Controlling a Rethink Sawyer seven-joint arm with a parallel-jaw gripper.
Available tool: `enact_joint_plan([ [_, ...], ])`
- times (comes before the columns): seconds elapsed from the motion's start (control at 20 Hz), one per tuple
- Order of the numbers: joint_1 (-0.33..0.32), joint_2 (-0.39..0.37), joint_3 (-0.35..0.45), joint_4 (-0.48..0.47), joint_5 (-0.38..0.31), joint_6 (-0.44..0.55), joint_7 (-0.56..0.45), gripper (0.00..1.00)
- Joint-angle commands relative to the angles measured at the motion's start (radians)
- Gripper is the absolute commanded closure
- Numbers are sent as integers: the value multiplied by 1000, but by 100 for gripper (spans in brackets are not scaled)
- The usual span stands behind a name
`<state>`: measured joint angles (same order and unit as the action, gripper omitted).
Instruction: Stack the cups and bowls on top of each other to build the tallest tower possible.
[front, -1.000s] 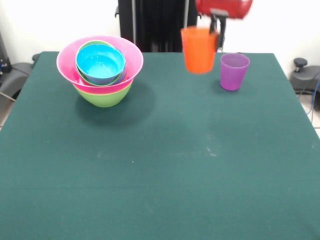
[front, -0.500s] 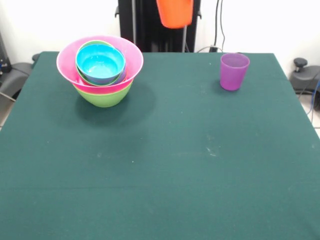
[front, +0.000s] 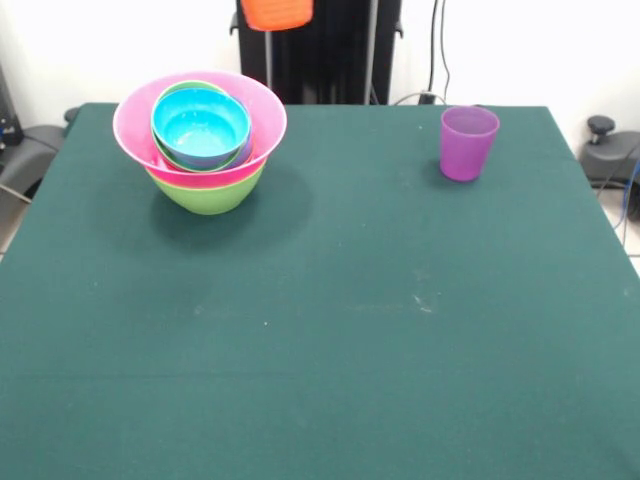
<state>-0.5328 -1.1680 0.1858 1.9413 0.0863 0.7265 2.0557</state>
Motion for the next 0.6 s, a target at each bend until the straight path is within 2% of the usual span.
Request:
enact_joint_plan([
  [0.05, -111, 32, 185, 199, -43, -92, -347, 100],
  [0.35, -206, 32, 256, 263, -72, -144, -339, 100],
  [0.6, -257, 36, 286, 329, -124, -228, -286, 100],
])
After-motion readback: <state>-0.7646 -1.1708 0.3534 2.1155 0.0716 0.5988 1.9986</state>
